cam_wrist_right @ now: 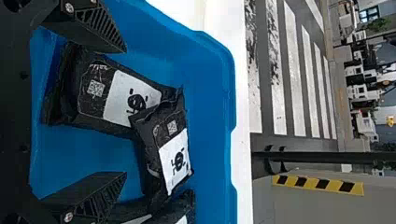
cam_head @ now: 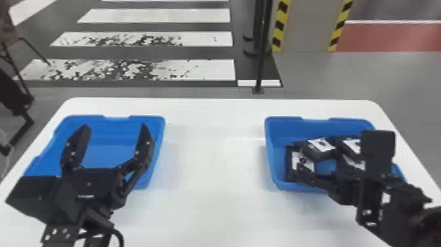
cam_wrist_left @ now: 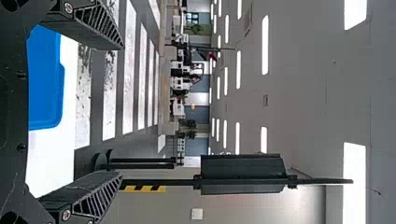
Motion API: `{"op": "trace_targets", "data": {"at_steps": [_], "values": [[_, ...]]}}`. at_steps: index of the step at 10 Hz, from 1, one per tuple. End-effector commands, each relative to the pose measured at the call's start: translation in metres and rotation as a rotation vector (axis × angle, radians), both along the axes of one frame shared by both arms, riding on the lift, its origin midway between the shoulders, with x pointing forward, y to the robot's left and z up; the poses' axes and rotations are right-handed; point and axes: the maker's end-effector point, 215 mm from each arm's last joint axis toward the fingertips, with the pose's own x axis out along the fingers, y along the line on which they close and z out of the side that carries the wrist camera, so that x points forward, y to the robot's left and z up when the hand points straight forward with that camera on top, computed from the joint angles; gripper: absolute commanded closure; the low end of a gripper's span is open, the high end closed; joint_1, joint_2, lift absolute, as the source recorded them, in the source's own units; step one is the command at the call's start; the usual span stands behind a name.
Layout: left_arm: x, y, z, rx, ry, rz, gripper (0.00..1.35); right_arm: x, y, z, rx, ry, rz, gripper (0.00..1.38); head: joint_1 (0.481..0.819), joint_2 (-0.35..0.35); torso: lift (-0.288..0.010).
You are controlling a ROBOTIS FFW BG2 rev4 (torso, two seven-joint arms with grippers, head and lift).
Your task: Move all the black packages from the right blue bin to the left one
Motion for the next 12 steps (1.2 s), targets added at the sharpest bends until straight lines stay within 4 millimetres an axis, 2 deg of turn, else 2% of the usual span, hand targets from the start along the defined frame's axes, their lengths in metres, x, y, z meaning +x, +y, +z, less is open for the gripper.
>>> {"op": "trace_targets", "data": {"at_steps": [1, 9, 11, 12], "values": [[0.000, 0.000, 0.001, 0.000, -0.003, 0.000, 0.11, 0.001, 0.001, -0.009, 0.015, 0.021, -0.002, 0.09, 0.695, 0.014, -0.178], [-0.001, 0.000, 0.004, 0.009, -0.019, -0.001, 0.11, 0.012, 0.024, -0.025, 0.075, 0.062, 0.030, 0.13, 0.695, 0.038, -0.178], [-0.002, 0.000, 0.008, 0.012, -0.039, 0.001, 0.11, 0.011, 0.029, -0.027, 0.093, 0.071, 0.036, 0.20, 0.695, 0.045, -0.178], [-0.003, 0.000, 0.007, 0.013, -0.039, 0.001, 0.11, 0.012, 0.029, -0.028, 0.095, 0.074, 0.036, 0.30, 0.695, 0.046, -0.178]]}}
